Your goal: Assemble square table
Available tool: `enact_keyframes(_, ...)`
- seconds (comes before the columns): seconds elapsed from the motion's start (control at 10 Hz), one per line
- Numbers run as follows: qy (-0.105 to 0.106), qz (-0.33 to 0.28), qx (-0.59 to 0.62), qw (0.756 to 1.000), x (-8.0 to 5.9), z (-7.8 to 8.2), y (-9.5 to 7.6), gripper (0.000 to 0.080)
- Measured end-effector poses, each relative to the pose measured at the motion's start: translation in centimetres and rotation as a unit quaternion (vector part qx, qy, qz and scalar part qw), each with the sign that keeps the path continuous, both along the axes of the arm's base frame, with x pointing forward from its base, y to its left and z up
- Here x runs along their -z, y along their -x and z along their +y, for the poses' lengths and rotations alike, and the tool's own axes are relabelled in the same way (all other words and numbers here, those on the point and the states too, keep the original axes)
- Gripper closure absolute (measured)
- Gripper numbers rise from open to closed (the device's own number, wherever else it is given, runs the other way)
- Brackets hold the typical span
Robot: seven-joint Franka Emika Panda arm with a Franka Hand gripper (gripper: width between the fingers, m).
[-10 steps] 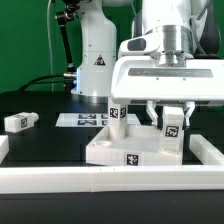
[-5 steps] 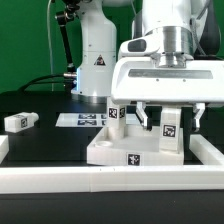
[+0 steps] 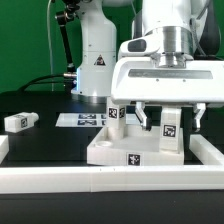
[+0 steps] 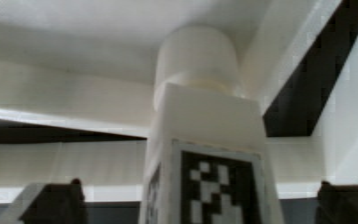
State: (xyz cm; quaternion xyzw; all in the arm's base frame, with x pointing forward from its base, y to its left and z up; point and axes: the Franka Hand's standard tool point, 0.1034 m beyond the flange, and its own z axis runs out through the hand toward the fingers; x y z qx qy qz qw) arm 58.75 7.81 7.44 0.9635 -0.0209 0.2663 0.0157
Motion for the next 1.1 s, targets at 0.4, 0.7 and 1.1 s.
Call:
enact_keyframes(0.4, -0.003, 0.000, 0.001, 1.000, -1.5, -0.8, -0.4, 0.0150)
enact_keyframes(0.7, -0.023, 0.086, 0.004, 0.996, -0.9, -0.4, -0.4, 0.0150)
enact_keyframes(1.1, -0.050, 0.254, 0.012, 0.966, 0.1, -0.6, 0.3, 0.0150)
